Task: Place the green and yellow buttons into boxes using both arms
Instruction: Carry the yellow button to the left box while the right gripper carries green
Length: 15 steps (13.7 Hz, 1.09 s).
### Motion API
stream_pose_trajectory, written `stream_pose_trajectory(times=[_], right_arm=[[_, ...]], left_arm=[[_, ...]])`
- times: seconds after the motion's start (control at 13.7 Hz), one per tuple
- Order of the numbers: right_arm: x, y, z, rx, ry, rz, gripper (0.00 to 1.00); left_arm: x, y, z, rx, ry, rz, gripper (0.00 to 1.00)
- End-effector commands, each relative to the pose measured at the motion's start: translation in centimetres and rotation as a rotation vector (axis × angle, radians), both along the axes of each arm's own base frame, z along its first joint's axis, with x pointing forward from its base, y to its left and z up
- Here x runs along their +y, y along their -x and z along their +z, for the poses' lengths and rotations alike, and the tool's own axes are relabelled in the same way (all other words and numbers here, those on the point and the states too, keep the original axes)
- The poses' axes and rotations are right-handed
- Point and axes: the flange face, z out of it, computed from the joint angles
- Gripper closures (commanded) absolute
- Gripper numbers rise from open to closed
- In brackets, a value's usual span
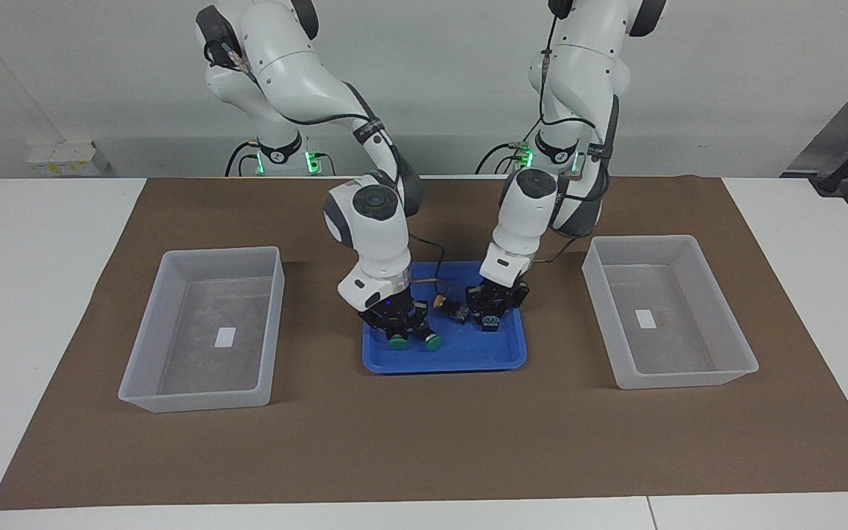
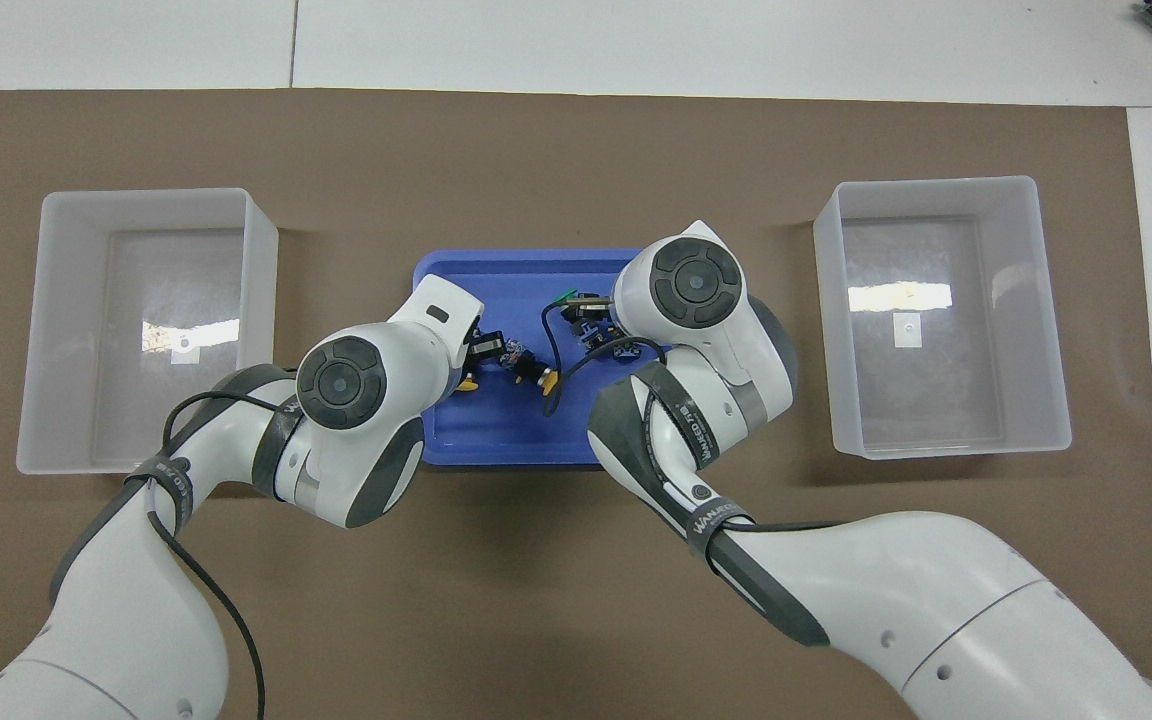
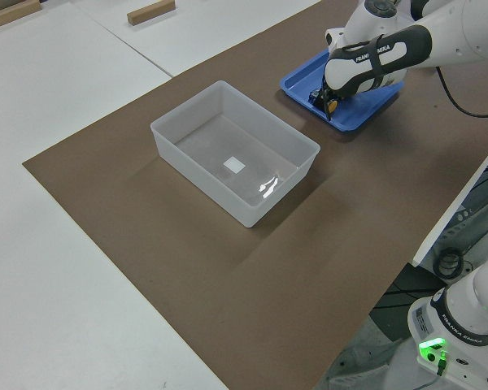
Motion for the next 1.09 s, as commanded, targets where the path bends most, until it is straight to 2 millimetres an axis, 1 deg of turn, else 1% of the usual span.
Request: stream_pose_trajectory(times=[0.0, 0.07, 0.15, 0.29, 0.44, 0.51, 0.73, 0.8, 0.87, 0.95, 1.02], right_arm=[[-4.4, -0.1, 5.9, -0.007, 0.028, -0.061, 1.0], [-5.7, 0.0, 7.1, -0.006, 0.037, -0.063, 1.0], [-7.9, -0.3, 7.9, -0.013, 0.044, -0.062, 1.0], [-12.3, -0.5, 8.5, -0.011, 0.065, -0.043, 1.0], [-17.1, -1.0, 8.7, 0.002, 0.081, -0.013, 1.0], [-19.5, -1.5, 8.6, 0.01, 0.091, 0.005, 1.0], [-25.3, -2.5, 8.3, 0.011, 0.098, 0.051, 1.0], [-26.7, -2.6, 8.1, 0.013, 0.098, 0.06, 1.0], [-27.9, -2.8, 7.8, 0.016, 0.101, 0.074, 1.0], [-29.5, -3.0, 6.9, 0.023, 0.103, 0.075, 1.0], [-30.9, -3.3, 6.1, 0.016, 0.105, 0.08, 1.0]], left_arm=[[-0.5, -0.9, 0.5, -0.004, -0.008, -0.012, 1.0], [-0.4, -1.6, 1.3, 0.009, -0.017, -0.009, 1.0], [-0.5, -2.3, 2.3, 0.024, -0.025, -0.004, 1.0], [-0.4, -3.3, 4.4, 0.046, -0.04, 0.001, 1.0], [2.0, -5.4, 7.1, 0.045, -0.045, 0.038, 1.0], [3.1, -6.4, 8.9, 0.036, -0.046, 0.056, 1.0], [8.9, -10.2, 13.6, 0.032, -0.065, 0.107, 1.0], [11.0, -11.3, 14.7, 0.04, -0.076, 0.109, 1.0], [13.5, -12.1, 15.5, 0.043, -0.087, 0.101, 1.0], [16.3, -12.7, 15.6, 0.043, -0.1, 0.089, 1.0], [18.5, -13.0, 15.4, 0.044, -0.111, 0.073, 1.0]])
